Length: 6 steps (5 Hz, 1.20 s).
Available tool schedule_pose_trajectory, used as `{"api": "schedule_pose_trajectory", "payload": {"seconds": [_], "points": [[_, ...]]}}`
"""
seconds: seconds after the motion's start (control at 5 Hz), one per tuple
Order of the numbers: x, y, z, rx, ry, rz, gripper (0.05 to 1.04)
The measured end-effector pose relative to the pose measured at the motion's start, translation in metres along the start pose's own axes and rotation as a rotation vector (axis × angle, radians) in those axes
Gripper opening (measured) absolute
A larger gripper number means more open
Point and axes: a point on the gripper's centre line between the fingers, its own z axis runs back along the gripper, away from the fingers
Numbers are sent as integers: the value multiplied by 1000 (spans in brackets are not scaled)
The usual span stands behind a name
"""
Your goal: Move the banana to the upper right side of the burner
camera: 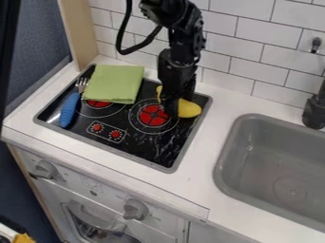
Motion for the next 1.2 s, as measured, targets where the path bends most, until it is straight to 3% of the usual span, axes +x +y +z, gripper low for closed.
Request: {"api": "schedule_pose_trajectory", "payload": {"seconds": [0.2,0.4,0.8,1.0,1.2], "points": [[10,9,5,0,-65,52,1011],[13,3,26,-53,-73,86,1007],[18,0,58,-106,-75,101,1001],[24,6,76,-74,-51,66,1001],[29,7,78,-76,-54,70,1001]]}}
